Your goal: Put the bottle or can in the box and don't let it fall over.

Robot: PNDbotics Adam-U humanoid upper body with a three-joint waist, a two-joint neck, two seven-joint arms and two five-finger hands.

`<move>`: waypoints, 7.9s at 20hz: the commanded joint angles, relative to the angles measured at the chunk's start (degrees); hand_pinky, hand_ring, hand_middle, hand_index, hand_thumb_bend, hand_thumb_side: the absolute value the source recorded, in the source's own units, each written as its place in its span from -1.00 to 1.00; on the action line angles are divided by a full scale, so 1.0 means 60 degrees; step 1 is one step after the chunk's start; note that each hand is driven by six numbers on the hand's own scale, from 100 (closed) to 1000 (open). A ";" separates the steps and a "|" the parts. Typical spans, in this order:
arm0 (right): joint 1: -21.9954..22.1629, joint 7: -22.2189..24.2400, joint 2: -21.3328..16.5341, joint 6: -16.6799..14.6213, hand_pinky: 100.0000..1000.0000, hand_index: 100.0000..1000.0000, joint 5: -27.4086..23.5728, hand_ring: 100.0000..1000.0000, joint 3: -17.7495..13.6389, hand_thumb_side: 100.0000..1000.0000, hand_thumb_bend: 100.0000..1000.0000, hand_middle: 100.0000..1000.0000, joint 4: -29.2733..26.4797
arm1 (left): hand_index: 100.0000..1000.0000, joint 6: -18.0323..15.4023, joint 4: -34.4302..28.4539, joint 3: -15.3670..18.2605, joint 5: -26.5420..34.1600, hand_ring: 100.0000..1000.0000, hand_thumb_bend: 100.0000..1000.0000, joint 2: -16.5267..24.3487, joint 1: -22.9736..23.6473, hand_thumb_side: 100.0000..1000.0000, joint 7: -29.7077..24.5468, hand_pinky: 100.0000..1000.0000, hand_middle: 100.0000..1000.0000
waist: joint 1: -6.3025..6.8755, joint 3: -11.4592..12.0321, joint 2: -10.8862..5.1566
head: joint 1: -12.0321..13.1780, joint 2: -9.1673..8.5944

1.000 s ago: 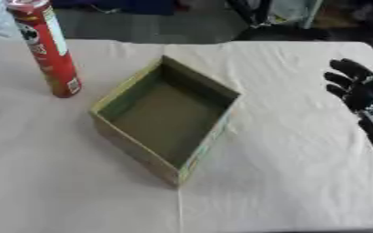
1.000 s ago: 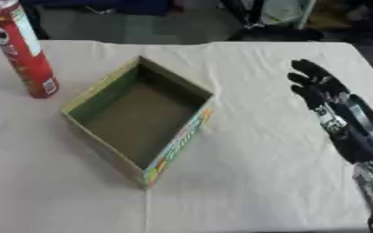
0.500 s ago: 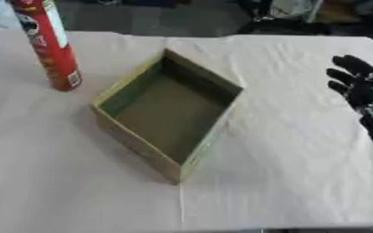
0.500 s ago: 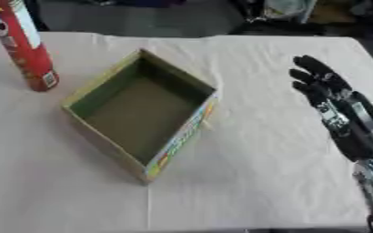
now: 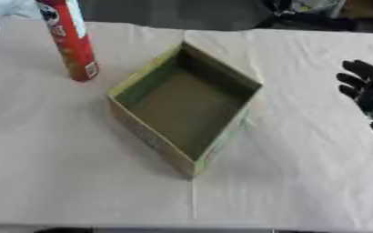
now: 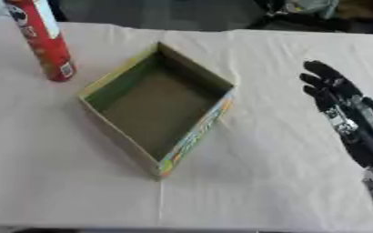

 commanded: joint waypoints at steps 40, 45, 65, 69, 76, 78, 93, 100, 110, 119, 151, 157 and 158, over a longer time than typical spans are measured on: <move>-0.0440 -0.0056 0.0358 0.0325 1.00 1.00 0.0345 1.00 -0.0099 0.48 -1.00 1.00 -0.0179 | 0.84 -0.0019 0.0602 -0.0216 -0.0284 1.00 -0.41 -0.0589 -0.1281 0.40 -0.0042 1.00 1.00 | -0.0047 -0.0126 0.0429 | -0.0077 -0.1077; -0.0447 -0.0062 0.0372 0.0376 1.00 1.00 0.0339 1.00 -0.0107 0.49 -1.00 1.00 -0.0179 | 0.86 -0.0221 0.0598 -0.0337 -0.0144 1.00 -0.37 -0.0646 -0.1454 0.36 -0.0261 1.00 1.00 | -0.0023 -0.0144 0.0425 | -0.0046 -0.1026; -0.0488 -0.0028 0.0507 0.0545 1.00 1.00 0.0448 1.00 -0.0108 0.49 -1.00 1.00 -0.0179 | 0.96 -0.0281 0.1441 -0.0300 -0.1075 1.00 -0.51 -0.1071 -0.1998 0.00 -0.0264 1.00 1.00 | -0.0005 -0.0165 0.0514 | 0.0017 -0.1089; -0.0475 -0.0025 0.0542 0.0560 1.00 1.00 0.0476 1.00 -0.0102 0.49 -1.00 1.00 -0.0179 | 0.95 0.0074 0.1675 -0.0194 -0.1250 1.00 -0.50 -0.1138 -0.2041 0.06 0.0089 1.00 1.00 | -0.0025 -0.0149 0.0503 | 0.0018 -0.1113; -0.0392 -0.0051 0.0615 0.0566 1.00 1.00 0.0566 1.00 -0.0125 0.49 -1.00 1.00 -0.0179 | 0.94 0.0385 0.1740 -0.0132 -0.1345 1.00 -0.49 -0.1057 -0.1997 0.11 0.0473 1.00 1.00 | -0.0064 -0.0082 0.0477 | -0.0022 -0.1074; -0.0386 -0.0053 0.0619 0.0564 1.00 1.00 0.0573 1.00 -0.0119 0.49 -1.00 1.00 -0.0179 | 0.94 0.0441 0.1710 -0.0118 -0.1315 1.00 -0.48 -0.1048 -0.1996 0.13 0.0520 1.00 1.00 | -0.0073 -0.0065 0.0464 | -0.0025 -0.1078; -0.0423 -0.0073 0.0721 0.0589 1.00 1.00 0.0681 1.00 -0.0132 0.51 -1.00 1.00 -0.0179 | 0.99 0.0191 0.1995 0.0036 -0.1022 1.00 -0.42 -0.1149 -0.2298 0.30 0.0237 1.00 1.00 | -0.0127 -0.0127 0.0571 | 0.0007 -0.1313; -0.0474 -0.0068 0.0780 0.0636 1.00 1.00 0.0751 1.00 -0.0108 0.52 -1.00 1.00 -0.0179 | 1.00 -0.0045 0.2027 0.0046 -0.1023 1.00 -0.42 -0.1226 -0.2537 0.30 0.0115 1.00 1.00 | -0.0162 -0.0147 0.0659 | 0.0036 -0.1398; -0.0513 -0.0048 0.0850 0.0631 1.00 1.00 0.0804 1.00 -0.0089 0.53 -1.00 1.00 -0.0179 | 0.99 -0.0236 0.2157 0.0057 -0.1138 1.00 -0.41 -0.1327 -0.2774 0.31 0.0129 1.00 1.00 | -0.0214 -0.0186 0.0748 | 0.0075 -0.1495; -0.0543 -0.0032 0.0921 0.0645 1.00 1.00 0.0865 1.00 -0.0081 0.54 -1.00 1.00 -0.0179 | 0.96 -0.0147 0.2388 0.0145 -0.1355 1.00 -0.39 -0.1416 -0.2934 0.32 0.0439 1.00 1.00 | -0.0248 -0.0218 0.0833 | 0.0114 -0.1598; -0.0699 0.0024 0.1226 0.0728 1.00 1.00 0.1277 1.00 -0.0040 0.58 -1.00 1.00 -0.0179 | 0.88 -0.0161 0.2732 0.0312 -0.2175 1.00 -0.24 -0.1618 -0.3344 0.38 0.1308 1.00 1.00 | -0.0343 -0.0294 0.1234 | 0.0174 -0.1886; -0.0715 0.0030 0.1266 0.0746 1.00 1.00 0.1326 1.00 -0.0028 0.59 -1.00 1.00 -0.0179 | 0.88 -0.0195 0.2721 0.0306 -0.2245 1.00 -0.20 -0.1650 -0.3428 0.41 0.1280 1.00 1.00 | -0.0365 -0.0301 0.1272 | 0.0197 -0.1928; -0.0719 0.0033 0.1273 0.0750 1.00 1.00 0.1333 1.00 -0.0025 0.59 -1.00 1.00 -0.0179 | 0.88 -0.0201 0.2723 0.0312 -0.2259 1.00 -0.21 -0.1658 -0.3455 0.40 0.1290 1.00 1.00 | -0.0367 -0.0308 0.1278 | 0.0204 -0.1943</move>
